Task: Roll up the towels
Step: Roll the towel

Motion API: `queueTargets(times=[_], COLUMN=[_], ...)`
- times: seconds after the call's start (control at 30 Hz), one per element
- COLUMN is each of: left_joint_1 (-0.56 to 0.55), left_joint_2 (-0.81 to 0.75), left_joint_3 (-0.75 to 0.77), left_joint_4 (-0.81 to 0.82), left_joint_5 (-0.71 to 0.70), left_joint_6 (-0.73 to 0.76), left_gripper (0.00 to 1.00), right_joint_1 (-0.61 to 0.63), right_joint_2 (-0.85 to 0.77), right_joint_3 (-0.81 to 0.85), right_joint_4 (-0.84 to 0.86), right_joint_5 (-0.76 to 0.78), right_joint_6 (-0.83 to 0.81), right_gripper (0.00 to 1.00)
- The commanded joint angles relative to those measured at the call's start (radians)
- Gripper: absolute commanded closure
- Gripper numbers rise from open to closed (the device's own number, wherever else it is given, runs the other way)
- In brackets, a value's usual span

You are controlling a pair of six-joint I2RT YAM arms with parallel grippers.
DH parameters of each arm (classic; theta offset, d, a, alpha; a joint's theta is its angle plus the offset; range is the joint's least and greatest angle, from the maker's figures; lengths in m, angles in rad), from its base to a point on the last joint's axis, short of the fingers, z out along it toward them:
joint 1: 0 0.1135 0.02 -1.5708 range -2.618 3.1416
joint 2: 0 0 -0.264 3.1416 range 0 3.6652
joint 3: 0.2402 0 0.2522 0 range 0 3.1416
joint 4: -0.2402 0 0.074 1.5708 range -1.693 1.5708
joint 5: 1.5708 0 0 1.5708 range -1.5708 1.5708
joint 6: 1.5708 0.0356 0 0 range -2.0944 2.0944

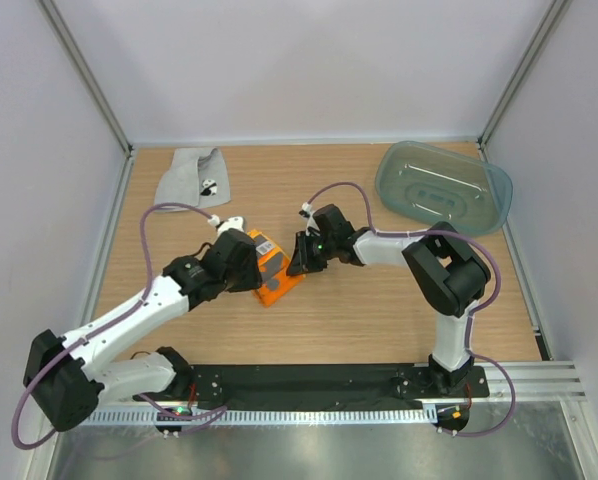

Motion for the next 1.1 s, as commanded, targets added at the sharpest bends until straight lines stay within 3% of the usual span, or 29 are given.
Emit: queueTargets(times=[0.0, 0.2, 0.43, 1.07], left_joint_1=[-0.083, -0.112, -0.111, -0.110], left_joint_2=[0.035, 0.169, 0.286, 0.334], left_joint_3=[0.030, 0.011, 0.010, -0.108], left_joint_4=[0.124, 0.279, 0.299, 0.312], left_joint_5=[-0.037, 0.016, -0.029, -0.076], left_joint_6=[0.078, 0.086, 0.101, 0.051], left_gripper=[0.57, 0.57, 0.58, 0.61], right_joint_1=[-0.002, -0.002, -0.001, -0.004], right_joint_2=[0.008, 0.002, 0.008, 0.048], right_joint_3=[0.030, 0.033, 0.036, 0.091], right_joint_4=[-0.032, -0.064, -0.074, -0.117], right_joint_5=[0.045, 0.045, 0.046, 0.052], right_joint_6=[-0.032, -0.041, -0.042, -0.055], right_gripper=[0.77, 0.77, 0.77, 0.77])
